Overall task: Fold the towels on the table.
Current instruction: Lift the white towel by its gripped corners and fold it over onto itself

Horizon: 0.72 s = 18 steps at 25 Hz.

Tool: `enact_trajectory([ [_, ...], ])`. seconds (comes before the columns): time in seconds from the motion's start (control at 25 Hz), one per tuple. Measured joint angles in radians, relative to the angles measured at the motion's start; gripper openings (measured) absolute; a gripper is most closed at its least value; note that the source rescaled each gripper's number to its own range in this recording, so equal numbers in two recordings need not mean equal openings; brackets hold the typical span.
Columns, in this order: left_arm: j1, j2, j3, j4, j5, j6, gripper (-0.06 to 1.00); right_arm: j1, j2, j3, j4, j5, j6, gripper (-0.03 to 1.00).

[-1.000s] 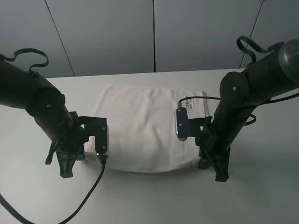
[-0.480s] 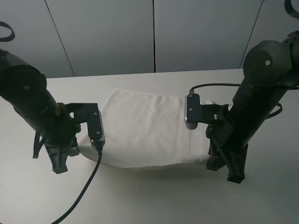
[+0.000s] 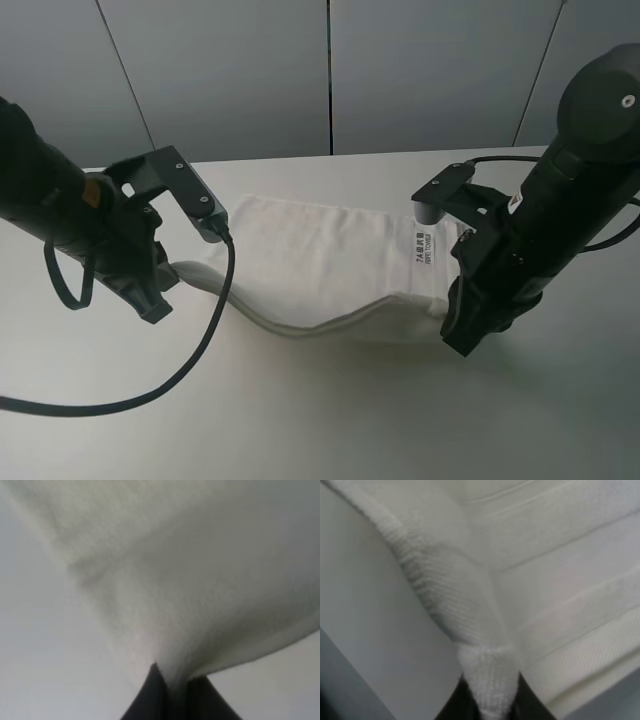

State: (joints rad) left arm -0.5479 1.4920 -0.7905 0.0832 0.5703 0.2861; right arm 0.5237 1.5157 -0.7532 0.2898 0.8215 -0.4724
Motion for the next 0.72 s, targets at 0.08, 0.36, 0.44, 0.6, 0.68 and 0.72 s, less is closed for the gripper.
enact_trajectory([
  [0.08,0.000,-0.002,0.000,0.000,-0.013,-0.022,0.00,0.000,0.000,0.000,-0.018,-0.020,0.069,0.00],
  [0.36,0.000,-0.002,0.000,-0.023,0.002,-0.097,0.00,0.000,0.000,0.000,-0.029,-0.022,0.187,0.00],
  [0.44,0.000,-0.002,0.000,-0.027,-0.015,-0.127,0.00,0.000,0.000,0.000,-0.044,-0.039,0.218,0.00],
  [0.6,0.000,-0.004,0.000,-0.029,-0.093,-0.206,0.00,0.000,0.000,0.000,-0.095,-0.122,0.349,0.00],
  [0.68,0.000,-0.004,0.000,-0.029,-0.119,-0.223,0.00,0.000,0.000,0.000,-0.130,-0.157,0.414,0.00],
  [0.72,0.000,-0.004,0.000,-0.029,-0.128,-0.226,0.00,0.000,0.000,0.000,-0.150,-0.170,0.442,0.00],
])
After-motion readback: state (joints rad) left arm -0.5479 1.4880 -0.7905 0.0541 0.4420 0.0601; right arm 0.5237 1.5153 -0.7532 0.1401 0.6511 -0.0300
